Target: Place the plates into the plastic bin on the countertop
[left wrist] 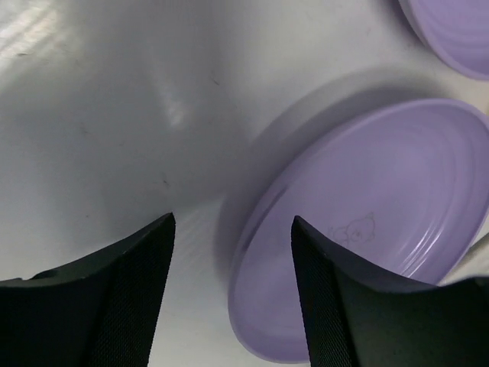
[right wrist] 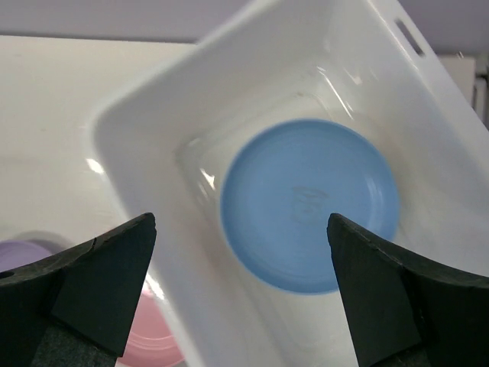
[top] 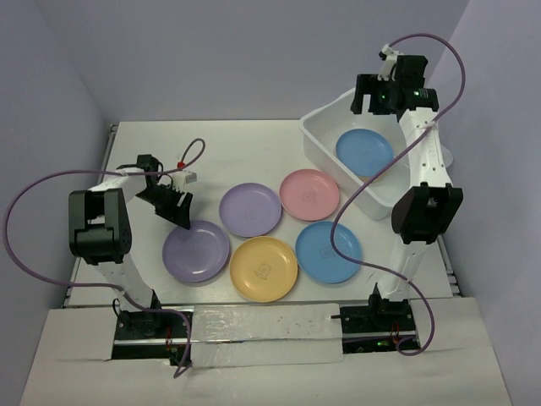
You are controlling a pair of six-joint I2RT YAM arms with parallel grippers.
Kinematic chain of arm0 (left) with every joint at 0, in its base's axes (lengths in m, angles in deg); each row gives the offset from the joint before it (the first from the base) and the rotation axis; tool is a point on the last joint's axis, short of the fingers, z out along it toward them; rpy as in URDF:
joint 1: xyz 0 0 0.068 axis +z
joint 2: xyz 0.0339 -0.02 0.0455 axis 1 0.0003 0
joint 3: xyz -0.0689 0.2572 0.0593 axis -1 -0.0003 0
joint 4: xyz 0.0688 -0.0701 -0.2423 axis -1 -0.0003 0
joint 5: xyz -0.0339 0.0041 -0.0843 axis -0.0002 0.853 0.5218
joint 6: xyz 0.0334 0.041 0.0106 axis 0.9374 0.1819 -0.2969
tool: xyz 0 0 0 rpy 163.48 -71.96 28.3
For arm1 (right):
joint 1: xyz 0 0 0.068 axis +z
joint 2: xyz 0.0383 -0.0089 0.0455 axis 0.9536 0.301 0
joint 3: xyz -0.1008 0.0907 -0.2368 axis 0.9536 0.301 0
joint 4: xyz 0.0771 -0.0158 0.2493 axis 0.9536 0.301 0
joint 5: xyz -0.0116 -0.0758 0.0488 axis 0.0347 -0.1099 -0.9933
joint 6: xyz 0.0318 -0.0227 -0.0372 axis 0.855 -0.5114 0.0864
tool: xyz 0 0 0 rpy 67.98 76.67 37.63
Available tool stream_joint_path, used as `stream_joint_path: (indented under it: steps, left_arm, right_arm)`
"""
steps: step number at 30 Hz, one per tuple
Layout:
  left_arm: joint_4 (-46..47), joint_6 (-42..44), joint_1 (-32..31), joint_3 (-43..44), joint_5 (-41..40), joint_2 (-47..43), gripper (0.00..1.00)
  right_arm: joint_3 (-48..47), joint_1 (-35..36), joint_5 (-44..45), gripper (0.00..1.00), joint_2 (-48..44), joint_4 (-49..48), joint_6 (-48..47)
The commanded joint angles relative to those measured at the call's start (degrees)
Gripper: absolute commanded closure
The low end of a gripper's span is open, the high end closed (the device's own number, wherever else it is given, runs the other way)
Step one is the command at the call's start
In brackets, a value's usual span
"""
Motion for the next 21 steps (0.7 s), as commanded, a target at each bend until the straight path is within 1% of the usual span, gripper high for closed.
stream_joint_path:
  steps: [1,4,7,9,10,12,14,15,17,19,21]
  left_arm:
    - [-4.19,7.96,-0.3,-1.73,2.86,1.51,0.39]
    - [-3.8,8.07,-0.3,-2.35,2.35,1.91,0.54]
    - [-1.39,6.4,0.08,-2.7,0.86,0.99,0.82]
    - [-1.0,5.68,1.35,-1.84,0.02,-0.34,0.93]
    - [-1.09,5.59,2.38,-0.77,-0.56,-1.1,0.96]
    - [-2.83,6.66,4.56,2.2,-1.04,-2.16,1.0]
    - [-6.57,7.32,6.35,7.23,-0.09,-2.66,1.0]
    - [-9.38,7.72,8.66,11.28,1.38,-2.66,1.0]
    - [-13.4,7.21,9.72,17.9,4.03,-2.36,1.0]
    - [-14.38,3.38,9.47,23.29,7.77,-2.54,1.0]
    - [-13.52,-1.03,7.97,26.55,9.47,-2.75,1.0]
  right_arm:
    - [-2.48,2.78,-0.69,0.0,-3.02,-1.21,-0.81]
    - [-2.96,3.97,-0.81,0.0,-3.13,-1.11,-0.5]
    - [-3.46,6.09,-1.24,0.0,-3.49,-1.07,-0.35]
    - [-3.7,8.07,-1.89,0.0,-3.73,-0.83,-0.18]
    - [-3.65,8.79,-2.25,0.0,-3.91,-0.65,-0.18]
    - [-3.29,11.09,-2.96,0.0,-4.46,-0.43,-0.23]
    - [-2.49,12.9,-3.47,0.0,-5.2,-0.65,0.07]
    - [-1.76,14.41,-4.41,0.0,-5.78,-1.09,0.37]
    - [-0.24,16.57,-5.78,0.0,-6.73,-1.91,1.54]
    - [1.71,18.97,-8.06,0.0,-7.94,-3.4,2.89]
    - [2.05,21.28,-9.46,0.0,-8.09,-3.93,2.9]
